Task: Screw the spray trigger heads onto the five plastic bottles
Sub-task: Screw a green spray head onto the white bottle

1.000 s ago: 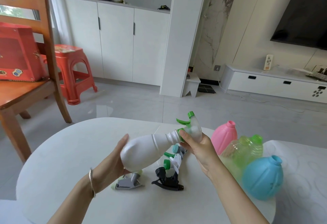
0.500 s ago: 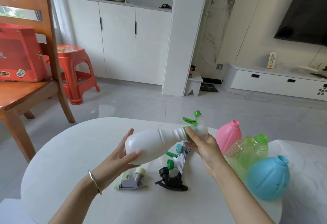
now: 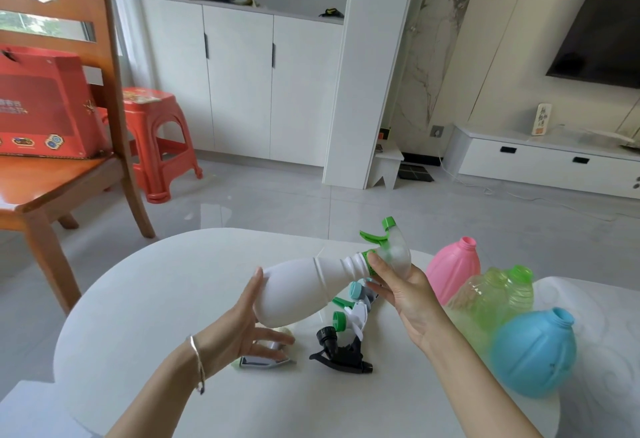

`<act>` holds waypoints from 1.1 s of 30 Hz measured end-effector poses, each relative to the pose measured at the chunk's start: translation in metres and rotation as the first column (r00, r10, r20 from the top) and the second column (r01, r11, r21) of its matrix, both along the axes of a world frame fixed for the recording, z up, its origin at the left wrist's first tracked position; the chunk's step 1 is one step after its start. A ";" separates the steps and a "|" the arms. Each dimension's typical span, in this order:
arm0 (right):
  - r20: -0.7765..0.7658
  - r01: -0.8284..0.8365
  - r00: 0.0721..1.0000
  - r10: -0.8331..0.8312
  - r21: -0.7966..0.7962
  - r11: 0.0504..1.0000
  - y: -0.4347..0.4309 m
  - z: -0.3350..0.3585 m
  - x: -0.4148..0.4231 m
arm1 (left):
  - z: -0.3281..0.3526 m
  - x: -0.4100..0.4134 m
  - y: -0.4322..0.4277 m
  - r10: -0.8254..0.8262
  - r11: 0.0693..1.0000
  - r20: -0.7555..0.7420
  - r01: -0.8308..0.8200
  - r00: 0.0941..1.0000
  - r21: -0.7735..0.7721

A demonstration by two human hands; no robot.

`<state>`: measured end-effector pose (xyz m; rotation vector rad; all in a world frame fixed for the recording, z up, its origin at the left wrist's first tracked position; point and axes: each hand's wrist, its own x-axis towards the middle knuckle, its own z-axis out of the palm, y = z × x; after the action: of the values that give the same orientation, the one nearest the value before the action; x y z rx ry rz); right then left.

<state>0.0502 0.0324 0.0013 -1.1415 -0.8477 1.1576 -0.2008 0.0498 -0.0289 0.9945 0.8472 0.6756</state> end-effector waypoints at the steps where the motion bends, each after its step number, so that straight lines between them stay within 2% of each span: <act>1: 0.011 0.001 1.000 -0.001 -0.002 1.000 -0.001 0.000 -0.001 | -0.001 0.001 0.000 0.024 1.000 -0.017 -0.024 1.000 0.020; 5: -0.006 0.058 0.998 -0.059 -0.012 0.998 -0.001 0.003 -0.002 | -0.002 0.004 -0.001 0.160 0.974 0.009 -0.160 0.987 0.158; 7: -0.012 0.071 0.997 -0.071 0.015 0.997 -0.001 0.004 -0.003 | -0.003 0.005 -0.002 0.175 0.968 0.025 -0.176 0.984 0.177; 9: -0.014 0.052 0.999 -0.051 0.015 0.999 -0.002 0.004 -0.004 | -0.002 0.006 -0.002 0.156 0.979 0.042 -0.161 0.987 0.127; 12: -0.054 -0.065 0.996 0.066 0.015 0.998 -0.001 0.002 -0.006 | -0.004 0.006 -0.002 0.105 0.994 0.046 -0.107 0.993 0.038; 16: -0.117 -0.154 0.981 0.156 0.027 0.988 -0.001 0.002 -0.009 | -0.006 0.007 -0.002 0.122 0.992 0.090 -0.119 0.988 -0.046; 24: -0.190 -0.037 0.981 0.029 -0.039 0.999 0.001 -0.004 -0.025 | -0.007 0.008 -0.001 0.200 0.980 0.016 -0.200 0.980 0.005; 33: -0.281 0.023 0.960 -0.018 0.018 1.000 0.000 0.002 -0.035 | -0.007 0.003 0.002 0.304 0.917 -0.006 -0.291 0.953 0.274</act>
<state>0.0148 0.0321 0.0035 -0.9387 -0.6259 1.2554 -0.1983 0.0523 -0.0354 1.1406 0.9776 1.0536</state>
